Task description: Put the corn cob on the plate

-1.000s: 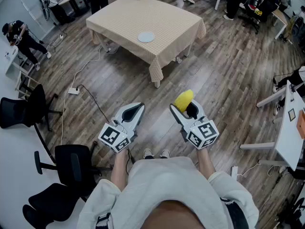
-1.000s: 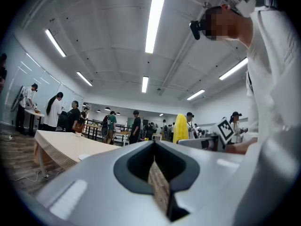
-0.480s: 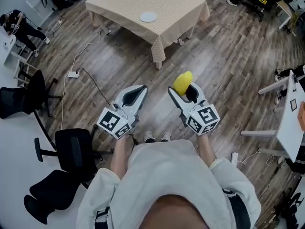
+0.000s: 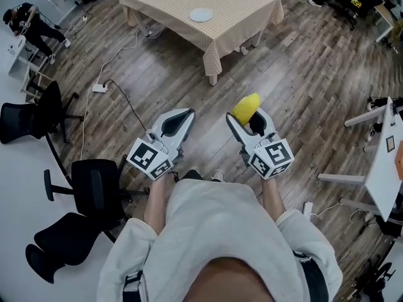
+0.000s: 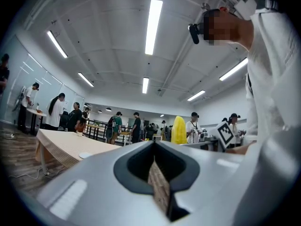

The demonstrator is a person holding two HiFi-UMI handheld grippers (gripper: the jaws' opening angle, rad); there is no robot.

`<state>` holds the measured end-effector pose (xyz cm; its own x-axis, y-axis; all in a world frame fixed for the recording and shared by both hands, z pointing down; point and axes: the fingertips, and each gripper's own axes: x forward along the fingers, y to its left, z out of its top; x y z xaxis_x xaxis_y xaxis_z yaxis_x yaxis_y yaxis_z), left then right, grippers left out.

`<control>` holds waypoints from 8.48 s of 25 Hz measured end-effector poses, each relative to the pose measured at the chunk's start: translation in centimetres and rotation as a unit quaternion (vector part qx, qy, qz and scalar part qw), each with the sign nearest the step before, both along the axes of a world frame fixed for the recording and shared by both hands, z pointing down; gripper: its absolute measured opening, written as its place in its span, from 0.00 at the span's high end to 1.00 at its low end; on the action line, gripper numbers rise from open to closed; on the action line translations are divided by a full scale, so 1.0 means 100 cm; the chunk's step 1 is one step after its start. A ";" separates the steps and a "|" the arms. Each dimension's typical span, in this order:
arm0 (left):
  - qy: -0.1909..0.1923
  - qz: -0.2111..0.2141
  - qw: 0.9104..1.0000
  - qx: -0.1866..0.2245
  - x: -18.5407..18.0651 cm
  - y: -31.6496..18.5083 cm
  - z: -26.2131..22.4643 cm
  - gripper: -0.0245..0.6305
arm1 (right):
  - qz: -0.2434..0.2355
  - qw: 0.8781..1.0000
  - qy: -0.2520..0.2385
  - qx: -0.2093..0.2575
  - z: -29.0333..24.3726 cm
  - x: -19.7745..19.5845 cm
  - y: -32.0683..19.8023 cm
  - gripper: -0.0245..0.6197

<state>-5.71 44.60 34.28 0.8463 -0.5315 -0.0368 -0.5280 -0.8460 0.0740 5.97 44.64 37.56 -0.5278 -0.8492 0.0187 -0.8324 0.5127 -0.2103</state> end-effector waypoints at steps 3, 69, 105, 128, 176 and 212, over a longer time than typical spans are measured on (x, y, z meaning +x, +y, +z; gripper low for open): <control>-0.002 -0.012 1.000 -0.003 0.002 0.001 0.003 0.95 | -0.008 1.000 -0.003 -0.004 0.003 0.005 0.000 0.56; 0.021 0.033 0.998 -0.046 -0.045 -0.482 0.046 0.95 | 0.031 0.998 0.032 -0.052 0.045 -0.051 -0.471 0.56; -0.003 -0.076 0.995 -0.065 0.040 -0.758 0.046 0.95 | -0.057 0.996 0.001 -0.075 0.056 0.040 -0.760 0.56; 0.010 -0.023 0.989 -0.147 -0.001 -0.816 0.103 0.95 | -0.008 0.986 0.005 -0.165 0.120 0.000 -0.803 0.56; 0.039 -0.061 0.961 -0.268 -0.018 -0.785 0.217 0.95 | -0.254 0.797 0.543 -0.067 0.304 -0.031 -0.785 0.57; 0.046 -0.073 0.961 -0.264 -0.026 -0.797 0.214 0.95 | -0.333 0.812 0.447 -0.170 0.345 -0.039 -0.795 0.56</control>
<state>-8.28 -35.08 55.71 0.7672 -0.6097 0.1991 -0.6091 -0.5954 0.5239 2.07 -34.84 72.06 -0.5149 -0.2454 0.8214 -0.2914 0.9512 0.1015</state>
